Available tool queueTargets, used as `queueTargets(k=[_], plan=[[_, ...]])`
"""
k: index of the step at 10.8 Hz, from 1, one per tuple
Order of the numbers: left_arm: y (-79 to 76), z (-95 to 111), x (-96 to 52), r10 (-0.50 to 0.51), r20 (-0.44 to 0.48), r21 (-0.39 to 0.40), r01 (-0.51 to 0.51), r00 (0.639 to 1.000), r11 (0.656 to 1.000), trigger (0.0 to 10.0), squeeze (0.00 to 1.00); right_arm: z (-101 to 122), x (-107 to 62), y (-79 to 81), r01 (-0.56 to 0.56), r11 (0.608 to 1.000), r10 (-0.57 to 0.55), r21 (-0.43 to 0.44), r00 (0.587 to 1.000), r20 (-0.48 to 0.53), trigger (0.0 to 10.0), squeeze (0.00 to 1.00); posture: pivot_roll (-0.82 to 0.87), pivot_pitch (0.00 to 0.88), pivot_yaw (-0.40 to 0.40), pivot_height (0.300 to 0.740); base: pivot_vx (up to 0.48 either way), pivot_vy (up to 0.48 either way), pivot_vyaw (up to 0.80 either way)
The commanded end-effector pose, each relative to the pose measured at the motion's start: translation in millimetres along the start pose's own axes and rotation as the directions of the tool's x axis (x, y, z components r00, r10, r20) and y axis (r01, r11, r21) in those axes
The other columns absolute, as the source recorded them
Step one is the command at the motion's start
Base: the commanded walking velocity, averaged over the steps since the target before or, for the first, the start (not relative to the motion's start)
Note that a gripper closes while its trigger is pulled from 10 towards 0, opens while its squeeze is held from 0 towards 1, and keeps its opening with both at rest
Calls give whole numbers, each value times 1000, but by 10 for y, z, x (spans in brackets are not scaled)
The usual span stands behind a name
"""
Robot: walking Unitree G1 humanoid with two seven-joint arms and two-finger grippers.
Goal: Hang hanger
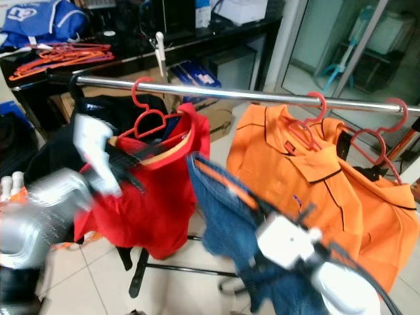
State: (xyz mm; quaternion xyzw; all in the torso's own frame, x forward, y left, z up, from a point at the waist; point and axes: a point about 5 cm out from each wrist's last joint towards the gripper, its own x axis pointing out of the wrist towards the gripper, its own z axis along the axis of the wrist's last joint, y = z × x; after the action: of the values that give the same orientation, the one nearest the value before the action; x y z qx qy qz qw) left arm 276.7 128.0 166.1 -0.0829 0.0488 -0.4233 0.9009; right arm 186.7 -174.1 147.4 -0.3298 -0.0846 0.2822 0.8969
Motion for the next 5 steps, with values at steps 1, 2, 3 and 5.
queueTargets(k=[1,2,3,5], plan=[[-51,10,3,-27,7,4,27,1000,1000,10000,1000,99,31,-44,28,999,-27,-22,999,39,0,0,-87,0,28,740,0,0,0],[-85,-38,7,-21,18,2,21,1000,1000,10000,1000,138,79,-55,42,999,-40,-33,998,54,0,0,-85,0,22,740,0,0,0],[-78,-92,-5,7,27,35,-8,1000,999,10000,1000,154,115,-71,58,998,-55,-39,996,66,0,0,-80,0,16,740,0,0,0],[-28,-49,-10,42,79,53,-47,996,998,10000,1000,169,132,-93,64,997,-60,-49,996,70,0,0,-79,0,15,740,0,0,0]])
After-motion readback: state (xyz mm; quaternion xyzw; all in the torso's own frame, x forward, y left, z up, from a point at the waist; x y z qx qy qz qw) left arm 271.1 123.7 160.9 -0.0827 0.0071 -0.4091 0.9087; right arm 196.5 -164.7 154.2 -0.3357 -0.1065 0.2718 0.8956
